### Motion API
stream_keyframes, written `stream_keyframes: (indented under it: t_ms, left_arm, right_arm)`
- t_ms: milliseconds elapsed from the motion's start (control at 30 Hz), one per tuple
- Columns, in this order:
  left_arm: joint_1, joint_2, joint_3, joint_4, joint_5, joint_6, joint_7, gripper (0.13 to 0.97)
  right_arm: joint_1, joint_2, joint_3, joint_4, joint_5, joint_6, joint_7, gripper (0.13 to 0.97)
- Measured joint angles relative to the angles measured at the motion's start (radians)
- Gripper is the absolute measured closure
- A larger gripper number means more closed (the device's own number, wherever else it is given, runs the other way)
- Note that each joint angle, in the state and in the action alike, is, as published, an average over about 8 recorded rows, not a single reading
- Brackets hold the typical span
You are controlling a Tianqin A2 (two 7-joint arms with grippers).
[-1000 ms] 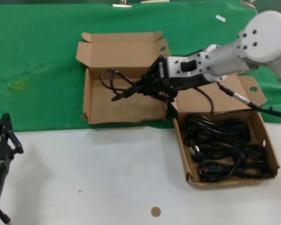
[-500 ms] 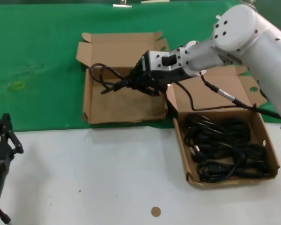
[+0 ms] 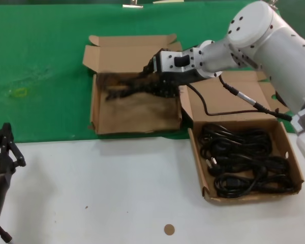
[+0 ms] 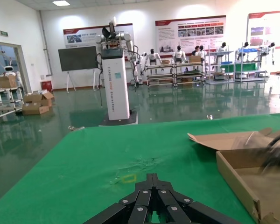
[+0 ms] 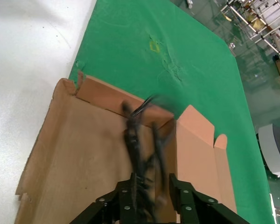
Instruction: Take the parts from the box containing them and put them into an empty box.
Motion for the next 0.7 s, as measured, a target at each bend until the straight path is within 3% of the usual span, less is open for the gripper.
stream_keyframes:
  t_ms: [167,467,700]
  left_arm:
    - [0.000,0.000,0.000,0.000,0.000,0.000,0.000,0.953]
    - [0.000,0.000,0.000,0.000,0.000,0.000,0.000,0.953]
    - [0.000,0.000,0.000,0.000,0.000,0.000,0.000,0.946]
  right_arm:
    - [0.017,-0.016,0.016,-0.049,0.015,0.016,-0.037,0.806]
    - [0.022,-0.023,0.028,-0.064,0.027,0.027,-0.052,0.675]
    - [-0.012,-0.018,0.041,-0.030,0.039,0.046,-0.040,0.499]
